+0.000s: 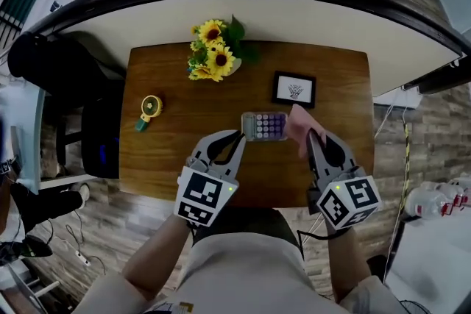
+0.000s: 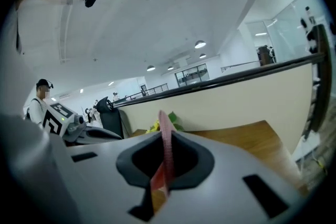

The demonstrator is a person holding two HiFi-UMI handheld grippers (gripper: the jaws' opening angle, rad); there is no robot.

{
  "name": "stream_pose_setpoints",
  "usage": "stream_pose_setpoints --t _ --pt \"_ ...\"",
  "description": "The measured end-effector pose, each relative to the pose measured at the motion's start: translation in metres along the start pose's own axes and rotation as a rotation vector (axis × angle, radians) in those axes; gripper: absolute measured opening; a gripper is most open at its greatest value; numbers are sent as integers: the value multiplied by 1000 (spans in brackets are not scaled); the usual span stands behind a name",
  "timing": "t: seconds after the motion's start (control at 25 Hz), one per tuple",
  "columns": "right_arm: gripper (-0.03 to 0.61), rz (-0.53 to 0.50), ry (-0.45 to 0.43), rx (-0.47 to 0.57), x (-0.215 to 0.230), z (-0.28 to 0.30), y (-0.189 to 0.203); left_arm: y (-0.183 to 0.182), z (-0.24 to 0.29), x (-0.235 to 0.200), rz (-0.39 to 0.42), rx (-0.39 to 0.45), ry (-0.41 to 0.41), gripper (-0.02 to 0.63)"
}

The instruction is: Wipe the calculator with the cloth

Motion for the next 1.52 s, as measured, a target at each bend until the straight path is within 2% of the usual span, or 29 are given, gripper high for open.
stream_pose_setpoints --t 0.16,0.44,0.68,0.92,1.12,1.28,1.4,1.52 --pt "17 4 28 -41 18 23 23 50 46 2 -37 -111 35 21" --pt "17 12 39 -111 44 60 63 122 111 12 -10 -268 92 21" --pt "17 39 37 -153 55 78 92 151 132 22 0 -332 109 21" --pt "17 7 45 -174 67 91 102 171 145 28 43 -403 94 11" --pt "17 -99 72 -171 80 108 92 173 148 28 52 -412 105 3" --pt "17 -199 92 -199 88 126 96 173 148 27 8 -417 112 3" --pt "17 -315 62 -297 87 140 119 173 148 26 -4 -414 112 3" --pt "17 -514 14 -461 79 150 155 173 149 26 -11 -418 116 3"
Point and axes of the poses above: the fingertips, and each gripper's own axes: z forward along the fingers, x to its right, y out of its underside, the point moved 3 cm from there along -z, backward along the fingers, and after that the axes turned 6 degrees about -y, right-handed, at the moved point
